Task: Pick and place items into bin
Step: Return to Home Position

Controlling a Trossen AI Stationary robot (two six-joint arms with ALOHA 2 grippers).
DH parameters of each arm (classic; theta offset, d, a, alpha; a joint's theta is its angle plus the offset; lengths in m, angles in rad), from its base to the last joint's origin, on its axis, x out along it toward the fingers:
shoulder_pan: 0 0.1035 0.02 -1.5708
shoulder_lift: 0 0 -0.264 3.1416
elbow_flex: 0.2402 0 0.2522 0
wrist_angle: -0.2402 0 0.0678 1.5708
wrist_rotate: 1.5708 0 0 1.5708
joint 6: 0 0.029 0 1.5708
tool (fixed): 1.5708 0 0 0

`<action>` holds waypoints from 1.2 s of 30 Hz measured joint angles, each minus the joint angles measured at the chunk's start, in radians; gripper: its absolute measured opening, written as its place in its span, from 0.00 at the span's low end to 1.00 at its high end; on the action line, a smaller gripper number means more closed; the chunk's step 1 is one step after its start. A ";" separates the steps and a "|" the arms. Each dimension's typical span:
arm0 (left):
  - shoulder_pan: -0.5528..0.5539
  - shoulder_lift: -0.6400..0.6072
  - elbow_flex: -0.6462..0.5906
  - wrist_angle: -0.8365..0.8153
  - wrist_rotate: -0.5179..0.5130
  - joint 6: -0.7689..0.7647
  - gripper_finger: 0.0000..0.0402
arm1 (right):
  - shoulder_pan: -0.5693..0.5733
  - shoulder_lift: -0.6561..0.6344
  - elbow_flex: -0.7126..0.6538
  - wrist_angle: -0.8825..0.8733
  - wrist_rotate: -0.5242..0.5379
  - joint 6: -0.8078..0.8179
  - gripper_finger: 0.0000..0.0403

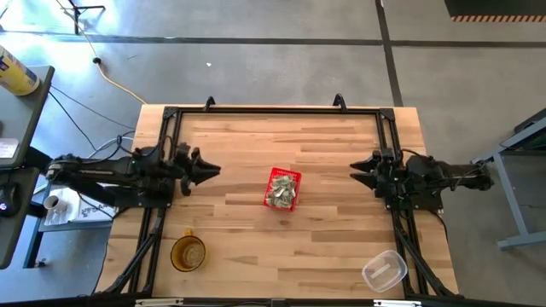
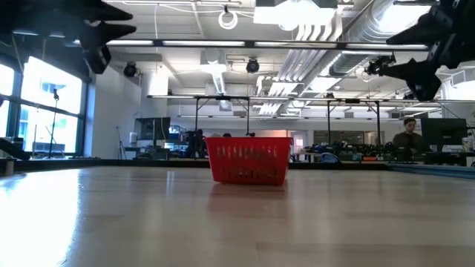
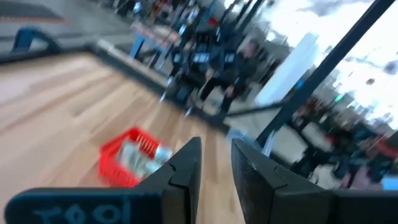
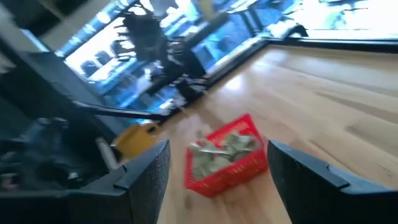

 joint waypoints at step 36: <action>-0.138 -0.277 -0.256 0.202 -0.202 0.022 0.31 | -0.002 0.003 0.002 0.399 -0.235 -0.286 0.64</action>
